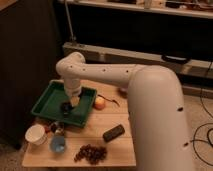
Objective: Wipe tray with brush
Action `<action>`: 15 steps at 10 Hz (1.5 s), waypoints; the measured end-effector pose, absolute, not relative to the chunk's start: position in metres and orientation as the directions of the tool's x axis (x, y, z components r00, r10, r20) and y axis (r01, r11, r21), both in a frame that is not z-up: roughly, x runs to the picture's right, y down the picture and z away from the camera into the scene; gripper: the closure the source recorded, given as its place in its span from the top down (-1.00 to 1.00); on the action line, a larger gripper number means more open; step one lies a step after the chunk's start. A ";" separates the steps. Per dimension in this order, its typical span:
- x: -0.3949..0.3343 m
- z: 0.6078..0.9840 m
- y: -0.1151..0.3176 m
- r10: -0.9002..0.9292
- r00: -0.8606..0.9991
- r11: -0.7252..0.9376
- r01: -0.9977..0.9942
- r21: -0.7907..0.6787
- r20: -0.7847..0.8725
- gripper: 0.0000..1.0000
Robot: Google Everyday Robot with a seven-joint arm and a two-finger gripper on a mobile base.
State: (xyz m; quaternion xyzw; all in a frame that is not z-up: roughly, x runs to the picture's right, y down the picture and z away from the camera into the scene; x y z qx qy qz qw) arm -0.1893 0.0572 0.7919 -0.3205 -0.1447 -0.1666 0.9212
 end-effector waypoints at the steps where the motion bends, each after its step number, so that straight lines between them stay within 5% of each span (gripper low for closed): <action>1: -0.191 0.797 0.053 -0.211 0.906 0.741 0.393 -0.544 0.367 -0.73; 9: -0.092 0.833 0.010 -0.074 0.979 0.796 0.173 -0.580 0.191 -0.73; 15: -0.107 0.780 0.064 -0.187 0.942 0.751 0.321 -0.577 0.280 -0.73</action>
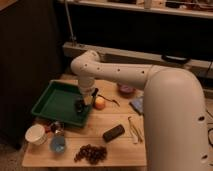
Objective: Wipe tray with brush
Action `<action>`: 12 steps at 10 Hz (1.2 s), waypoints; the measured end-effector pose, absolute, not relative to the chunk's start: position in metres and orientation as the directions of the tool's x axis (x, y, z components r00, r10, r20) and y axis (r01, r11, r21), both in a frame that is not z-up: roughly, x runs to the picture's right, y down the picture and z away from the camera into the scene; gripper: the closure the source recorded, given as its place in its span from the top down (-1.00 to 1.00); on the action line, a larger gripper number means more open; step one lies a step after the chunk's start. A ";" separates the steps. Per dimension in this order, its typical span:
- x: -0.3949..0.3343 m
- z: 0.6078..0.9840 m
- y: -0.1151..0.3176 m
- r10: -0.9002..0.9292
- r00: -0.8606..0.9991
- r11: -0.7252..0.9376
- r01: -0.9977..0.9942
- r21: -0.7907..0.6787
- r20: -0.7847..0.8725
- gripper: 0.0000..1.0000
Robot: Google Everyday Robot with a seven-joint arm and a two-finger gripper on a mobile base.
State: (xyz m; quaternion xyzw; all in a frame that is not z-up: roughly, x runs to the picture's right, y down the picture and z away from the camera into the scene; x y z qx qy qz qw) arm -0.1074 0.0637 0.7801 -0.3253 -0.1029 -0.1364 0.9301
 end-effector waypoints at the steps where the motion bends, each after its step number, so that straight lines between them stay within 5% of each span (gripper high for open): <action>1: -0.107 0.771 0.074 -0.201 0.936 0.741 0.339 -0.580 0.290 -0.73; 5: -0.124 0.757 0.095 -0.241 0.903 0.707 0.415 -0.573 0.356 -0.73; 12: -0.232 0.791 0.072 -0.237 0.873 0.682 0.462 -0.567 0.426 -0.73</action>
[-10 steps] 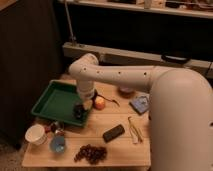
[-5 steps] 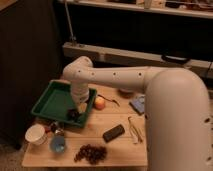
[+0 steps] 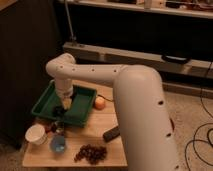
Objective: Wipe tray with brush
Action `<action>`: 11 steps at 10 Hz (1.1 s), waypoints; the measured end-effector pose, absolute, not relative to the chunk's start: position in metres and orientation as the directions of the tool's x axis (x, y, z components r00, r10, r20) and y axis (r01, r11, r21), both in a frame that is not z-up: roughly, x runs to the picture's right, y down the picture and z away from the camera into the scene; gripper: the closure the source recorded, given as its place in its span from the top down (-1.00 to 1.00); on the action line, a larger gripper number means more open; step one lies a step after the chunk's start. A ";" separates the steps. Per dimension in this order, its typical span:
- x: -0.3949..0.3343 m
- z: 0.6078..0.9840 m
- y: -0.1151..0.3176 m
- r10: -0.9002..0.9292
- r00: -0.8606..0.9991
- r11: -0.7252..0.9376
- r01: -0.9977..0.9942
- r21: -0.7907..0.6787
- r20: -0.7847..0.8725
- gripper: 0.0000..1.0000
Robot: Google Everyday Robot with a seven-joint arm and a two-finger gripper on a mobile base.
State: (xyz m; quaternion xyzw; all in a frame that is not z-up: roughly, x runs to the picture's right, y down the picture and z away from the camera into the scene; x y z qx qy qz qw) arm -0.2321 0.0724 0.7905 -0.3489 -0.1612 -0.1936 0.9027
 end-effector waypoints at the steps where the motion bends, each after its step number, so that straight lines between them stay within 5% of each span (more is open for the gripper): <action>1: -0.236 0.796 0.066 -0.226 0.882 0.690 0.445 -0.571 0.414 -0.73; 6: -0.179 0.828 0.017 -0.121 0.952 0.753 0.272 -0.599 0.280 -0.73; 11: -0.120 0.822 0.023 -0.079 0.972 0.753 0.202 -0.626 0.220 -0.73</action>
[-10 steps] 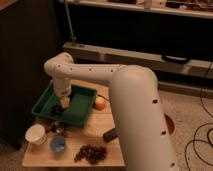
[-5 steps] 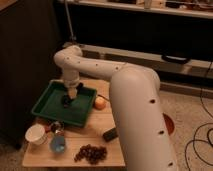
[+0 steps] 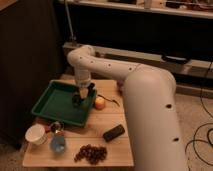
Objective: Wipe tray with brush
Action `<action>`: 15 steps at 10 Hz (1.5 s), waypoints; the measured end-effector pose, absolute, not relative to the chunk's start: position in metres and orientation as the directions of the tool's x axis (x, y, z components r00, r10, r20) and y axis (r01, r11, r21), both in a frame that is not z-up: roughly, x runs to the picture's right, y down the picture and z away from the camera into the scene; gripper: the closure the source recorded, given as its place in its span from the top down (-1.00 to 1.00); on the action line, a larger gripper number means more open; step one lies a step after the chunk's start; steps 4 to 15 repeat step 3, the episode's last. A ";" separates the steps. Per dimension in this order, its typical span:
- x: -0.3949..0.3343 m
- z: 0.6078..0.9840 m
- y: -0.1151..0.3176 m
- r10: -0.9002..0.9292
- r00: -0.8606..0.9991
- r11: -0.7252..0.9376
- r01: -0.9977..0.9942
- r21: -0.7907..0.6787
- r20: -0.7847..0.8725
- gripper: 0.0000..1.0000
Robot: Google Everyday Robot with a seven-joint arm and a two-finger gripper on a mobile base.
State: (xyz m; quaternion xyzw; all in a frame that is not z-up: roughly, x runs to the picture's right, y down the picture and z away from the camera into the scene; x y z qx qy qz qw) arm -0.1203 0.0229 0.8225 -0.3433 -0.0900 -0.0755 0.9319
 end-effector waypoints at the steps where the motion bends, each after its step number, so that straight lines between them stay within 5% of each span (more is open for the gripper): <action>1: -0.110 0.814 0.031 -0.069 0.968 0.745 0.210 -0.633 0.240 -0.73; 15: -0.098 0.805 0.045 -0.055 0.962 0.732 0.221 -0.645 0.268 -0.73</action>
